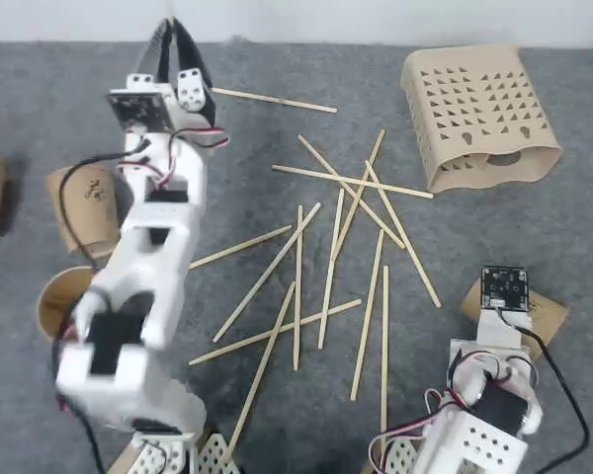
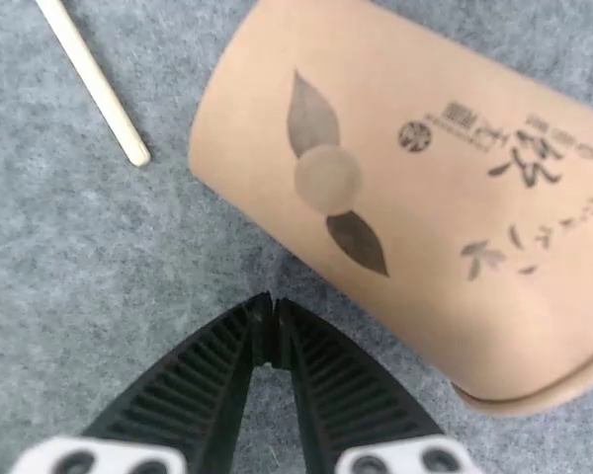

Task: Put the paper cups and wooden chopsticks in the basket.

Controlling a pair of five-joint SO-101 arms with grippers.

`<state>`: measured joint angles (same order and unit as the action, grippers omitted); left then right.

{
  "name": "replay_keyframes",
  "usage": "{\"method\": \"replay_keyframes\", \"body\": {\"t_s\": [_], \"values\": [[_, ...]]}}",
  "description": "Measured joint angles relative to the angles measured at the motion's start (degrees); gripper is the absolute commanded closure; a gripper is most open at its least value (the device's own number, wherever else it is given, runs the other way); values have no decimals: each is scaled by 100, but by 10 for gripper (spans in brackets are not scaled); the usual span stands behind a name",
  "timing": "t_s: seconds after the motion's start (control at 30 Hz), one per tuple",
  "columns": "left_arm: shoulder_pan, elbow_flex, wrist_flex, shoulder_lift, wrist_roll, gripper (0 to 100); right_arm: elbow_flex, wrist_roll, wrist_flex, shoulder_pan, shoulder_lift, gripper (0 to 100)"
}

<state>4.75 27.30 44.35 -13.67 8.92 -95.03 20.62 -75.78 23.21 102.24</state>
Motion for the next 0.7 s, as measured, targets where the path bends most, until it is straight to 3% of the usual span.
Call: {"method": "replay_keyframes", "body": {"t_s": [0.3,0.57,0.7], "values": [[-123,-2857,747,-3007,0,988,0,0,0,0,0,990],[-211,-6119,721,-5160,-18,989,0,0,0,0,0,990],[-290,-7842,149,-6127,-316,989,0,0,0,0,0,991]]}}
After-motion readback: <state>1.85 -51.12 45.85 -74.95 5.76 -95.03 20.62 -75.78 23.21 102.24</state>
